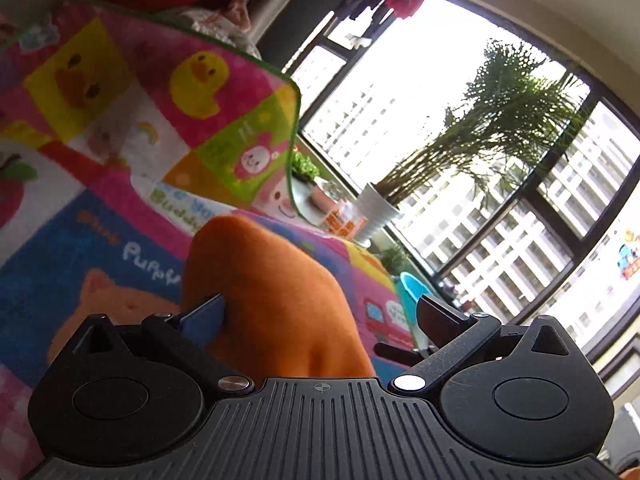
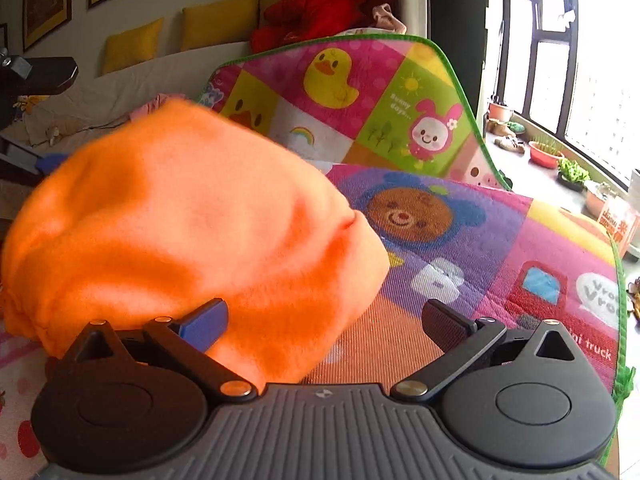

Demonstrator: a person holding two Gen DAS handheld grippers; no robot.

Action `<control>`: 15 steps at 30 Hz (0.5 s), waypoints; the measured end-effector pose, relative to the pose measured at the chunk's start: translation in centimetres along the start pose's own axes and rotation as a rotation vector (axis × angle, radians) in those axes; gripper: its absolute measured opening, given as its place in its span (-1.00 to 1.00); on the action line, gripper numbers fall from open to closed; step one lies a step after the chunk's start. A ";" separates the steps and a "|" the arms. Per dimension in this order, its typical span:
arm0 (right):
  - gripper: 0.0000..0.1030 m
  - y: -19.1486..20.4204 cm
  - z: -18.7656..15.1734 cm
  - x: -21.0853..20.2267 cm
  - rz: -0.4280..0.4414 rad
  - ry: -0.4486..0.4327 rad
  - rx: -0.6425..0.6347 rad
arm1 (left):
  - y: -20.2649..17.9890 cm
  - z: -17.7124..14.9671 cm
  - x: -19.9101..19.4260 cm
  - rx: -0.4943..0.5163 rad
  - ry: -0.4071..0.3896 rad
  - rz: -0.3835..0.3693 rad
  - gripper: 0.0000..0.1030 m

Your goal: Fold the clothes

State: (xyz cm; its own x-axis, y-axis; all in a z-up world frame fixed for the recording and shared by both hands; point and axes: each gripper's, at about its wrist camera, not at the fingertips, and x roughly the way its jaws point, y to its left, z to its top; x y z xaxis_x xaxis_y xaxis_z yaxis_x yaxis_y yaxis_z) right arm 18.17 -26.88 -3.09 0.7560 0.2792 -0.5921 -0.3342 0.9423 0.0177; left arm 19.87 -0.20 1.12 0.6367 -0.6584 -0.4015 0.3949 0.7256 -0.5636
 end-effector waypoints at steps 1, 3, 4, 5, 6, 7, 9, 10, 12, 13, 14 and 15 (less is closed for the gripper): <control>1.00 0.2 0.0 0.1 0.005 -0.001 -0.007 | 0.3 -0.2 0.1 0.021 0.005 0.039 0.99; 1.00 0.7 0.0 0.2 0.012 -0.002 -0.020 | 1.1 -0.9 0.5 0.073 0.023 0.167 0.99; 1.00 1.0 0.1 0.3 0.015 0.002 -0.031 | 1.6 -1.2 0.9 0.100 0.034 0.241 0.99; 1.00 1.4 0.2 0.1 0.020 0.001 -0.042 | 2.1 -1.6 1.1 0.124 0.043 0.299 1.00; 1.00 1.6 0.3 -0.3 0.034 -0.005 -0.048 | 2.7 -2.0 1.3 0.143 0.052 0.336 1.00; 1.00 1.8 0.5 -0.9 0.065 -0.018 -0.047 | 3.3 -2.3 1.4 0.146 0.059 0.355 1.00; 1.00 2.1 1.0 -2.3 0.133 -0.046 -0.038 | 4.4 -2.4 0.9 0.111 0.062 0.339 1.00; 1.00 2.3 1.2 -2.8 0.155 -0.052 -0.037 | 4.6 -2.5 0.8 0.105 0.059 0.338 1.00; 1.00 2.9 1.2 -3.0 0.178 -0.039 -0.053 | 4.9 -2.5 0.7 0.095 0.055 0.334 1.00; 1.00 3.4 1.0 -2.7 0.178 -0.014 -0.073 | 4.9 -2.5 0.7 0.092 0.055 0.333 1.00; 1.00 3.8 0.9 -2.4 0.177 0.011 -0.093 | 4.8 -2.5 0.8 0.088 0.056 0.329 1.00; 1.00 4.3 0.3 -1.6 0.163 0.048 -0.107 | 4.7 -2.4 0.8 0.083 0.058 0.323 1.00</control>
State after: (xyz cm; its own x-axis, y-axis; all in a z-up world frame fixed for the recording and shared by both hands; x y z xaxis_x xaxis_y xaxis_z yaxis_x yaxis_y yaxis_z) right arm 15.71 -23.25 -1.80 0.6601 0.4146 -0.6264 -0.5096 0.8598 0.0322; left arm 20.62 2.15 -3.58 0.6995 -0.4004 -0.5919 0.2328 0.9108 -0.3410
